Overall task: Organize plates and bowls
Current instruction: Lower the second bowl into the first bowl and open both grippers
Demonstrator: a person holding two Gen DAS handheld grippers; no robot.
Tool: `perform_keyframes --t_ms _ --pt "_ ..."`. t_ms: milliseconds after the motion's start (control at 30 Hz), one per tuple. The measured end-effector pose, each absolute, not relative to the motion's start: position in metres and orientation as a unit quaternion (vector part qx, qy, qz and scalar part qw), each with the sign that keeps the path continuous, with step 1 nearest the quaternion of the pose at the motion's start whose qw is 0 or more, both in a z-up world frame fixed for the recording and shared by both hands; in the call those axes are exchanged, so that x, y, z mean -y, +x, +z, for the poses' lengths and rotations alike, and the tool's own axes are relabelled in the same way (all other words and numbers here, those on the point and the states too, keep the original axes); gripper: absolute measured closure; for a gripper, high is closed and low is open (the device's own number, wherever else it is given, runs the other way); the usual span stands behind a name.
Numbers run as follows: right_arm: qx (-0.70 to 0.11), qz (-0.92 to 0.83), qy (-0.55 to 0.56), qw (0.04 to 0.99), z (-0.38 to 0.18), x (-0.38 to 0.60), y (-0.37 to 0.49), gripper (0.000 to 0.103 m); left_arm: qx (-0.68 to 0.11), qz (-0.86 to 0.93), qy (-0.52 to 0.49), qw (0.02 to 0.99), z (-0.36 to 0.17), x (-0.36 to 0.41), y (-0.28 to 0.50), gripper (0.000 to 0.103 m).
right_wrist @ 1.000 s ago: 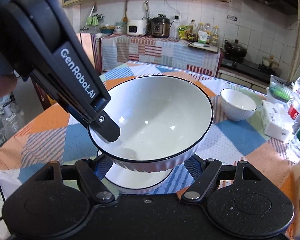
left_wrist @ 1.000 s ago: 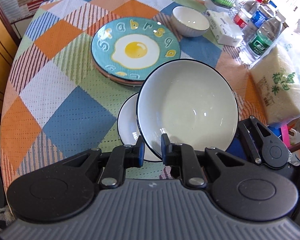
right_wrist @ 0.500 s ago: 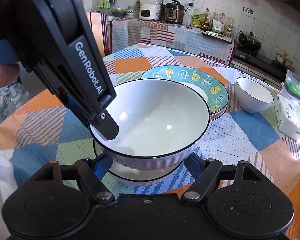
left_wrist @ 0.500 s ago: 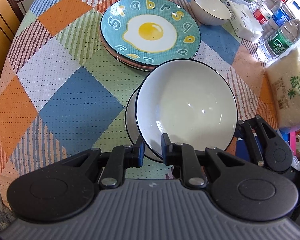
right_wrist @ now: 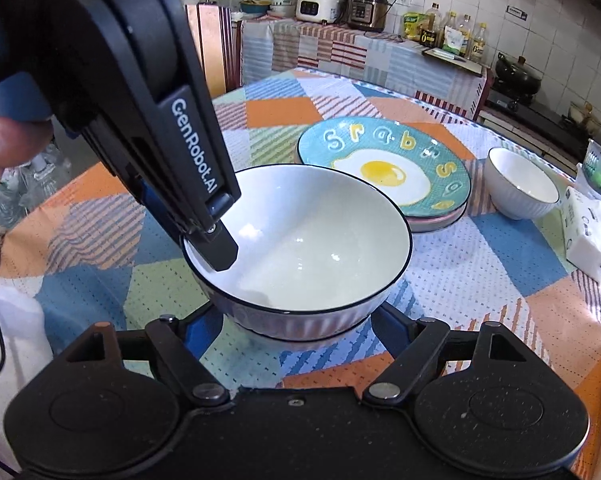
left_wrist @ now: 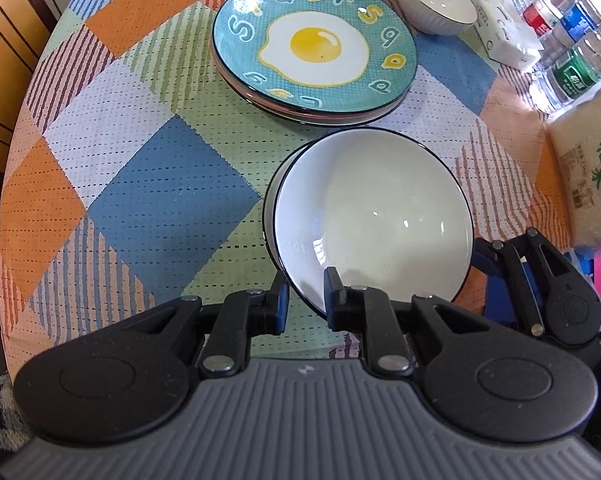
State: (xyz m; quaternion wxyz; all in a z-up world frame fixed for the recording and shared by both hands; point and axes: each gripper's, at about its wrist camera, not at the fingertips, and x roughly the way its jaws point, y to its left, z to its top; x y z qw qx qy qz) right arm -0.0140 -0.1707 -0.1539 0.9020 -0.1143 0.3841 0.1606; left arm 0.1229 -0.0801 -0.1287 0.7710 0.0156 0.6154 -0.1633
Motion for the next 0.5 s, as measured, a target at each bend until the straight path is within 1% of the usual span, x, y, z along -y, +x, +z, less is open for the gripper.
perform_keyframes --t_ms 67,267,400,500 --pt "-0.381 0.160 -0.114 0.904 -0.155 0.171 -0.015 0.018 -0.611 -0.161 0.017 0.775 -0.131 0.080 0.123 0.087" --pt "-0.370 0.159 -0.138 0.905 -0.151 0.170 -0.022 0.017 -0.591 -0.159 0.039 0.790 -0.124 0.082 0.121 0.081" --pt "-0.370 0.159 -0.119 0.907 -0.139 0.186 -0.022 0.017 -0.587 -0.167 0.051 0.790 -0.114 0.084 0.118 0.082" --pt "-0.369 0.158 -0.100 0.911 -0.129 0.201 -0.020 0.015 -0.583 -0.174 0.052 0.792 -0.105 0.082 0.117 0.082"
